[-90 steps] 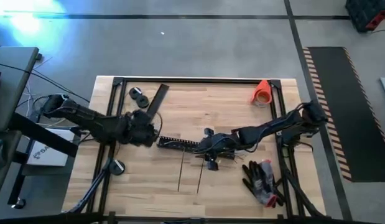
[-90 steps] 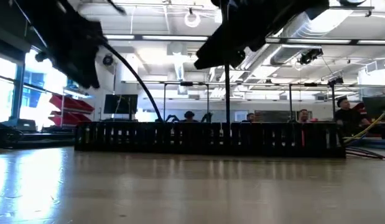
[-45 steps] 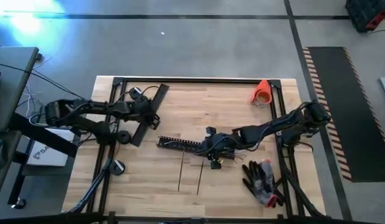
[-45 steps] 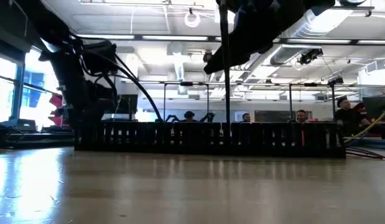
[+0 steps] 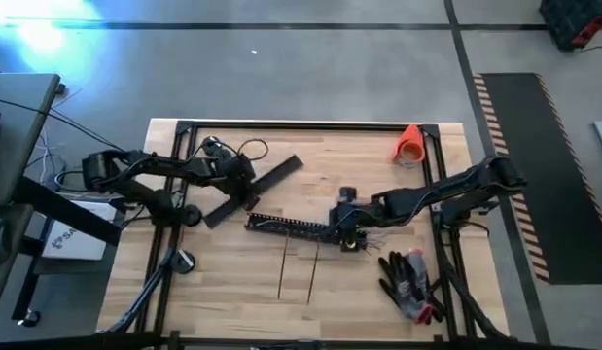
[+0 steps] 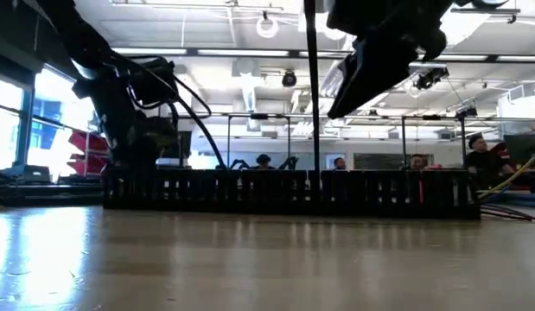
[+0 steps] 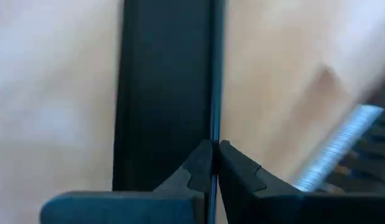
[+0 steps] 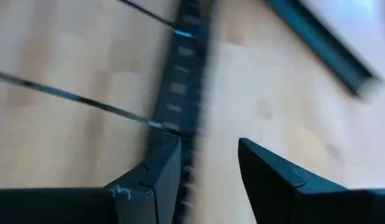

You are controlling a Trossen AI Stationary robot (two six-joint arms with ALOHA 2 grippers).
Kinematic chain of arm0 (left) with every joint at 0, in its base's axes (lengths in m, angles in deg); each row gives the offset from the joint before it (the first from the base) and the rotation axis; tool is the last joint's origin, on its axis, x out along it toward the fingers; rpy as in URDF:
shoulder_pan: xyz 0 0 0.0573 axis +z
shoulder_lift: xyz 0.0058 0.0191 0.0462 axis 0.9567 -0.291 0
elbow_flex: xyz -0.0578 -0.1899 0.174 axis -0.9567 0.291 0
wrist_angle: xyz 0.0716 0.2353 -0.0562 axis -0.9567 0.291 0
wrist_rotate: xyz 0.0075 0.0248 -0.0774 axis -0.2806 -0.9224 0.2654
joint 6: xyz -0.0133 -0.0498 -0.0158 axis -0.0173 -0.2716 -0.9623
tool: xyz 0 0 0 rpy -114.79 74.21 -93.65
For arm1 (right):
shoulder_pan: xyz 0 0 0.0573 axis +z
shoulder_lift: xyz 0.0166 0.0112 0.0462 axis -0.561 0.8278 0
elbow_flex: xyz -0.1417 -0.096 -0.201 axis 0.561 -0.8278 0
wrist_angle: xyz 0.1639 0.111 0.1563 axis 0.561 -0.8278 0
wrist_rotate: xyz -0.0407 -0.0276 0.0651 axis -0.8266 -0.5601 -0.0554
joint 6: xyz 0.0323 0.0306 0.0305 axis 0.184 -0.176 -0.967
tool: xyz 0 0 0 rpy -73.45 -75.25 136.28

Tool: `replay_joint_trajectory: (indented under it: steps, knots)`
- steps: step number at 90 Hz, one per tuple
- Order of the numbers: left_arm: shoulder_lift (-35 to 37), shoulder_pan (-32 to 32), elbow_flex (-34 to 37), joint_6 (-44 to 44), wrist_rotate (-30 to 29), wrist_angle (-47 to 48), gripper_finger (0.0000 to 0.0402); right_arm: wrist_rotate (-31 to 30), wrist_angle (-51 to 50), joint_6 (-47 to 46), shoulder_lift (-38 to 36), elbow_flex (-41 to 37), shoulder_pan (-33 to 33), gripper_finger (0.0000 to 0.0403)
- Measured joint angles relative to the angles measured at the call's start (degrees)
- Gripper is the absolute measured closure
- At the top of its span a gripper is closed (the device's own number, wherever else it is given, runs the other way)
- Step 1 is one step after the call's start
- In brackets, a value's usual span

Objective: Ziptie cables
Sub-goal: Close the black cable duct

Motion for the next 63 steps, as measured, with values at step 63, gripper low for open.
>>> replay_joint_trajectory:
  steps: [63]
  knots:
    - [1.26, -5.45, -5.18, 1.58, 1.06, -1.61, 0.0401, 9.44, 31.43, 28.96, 17.15, -0.09, -15.11, 0.0160]
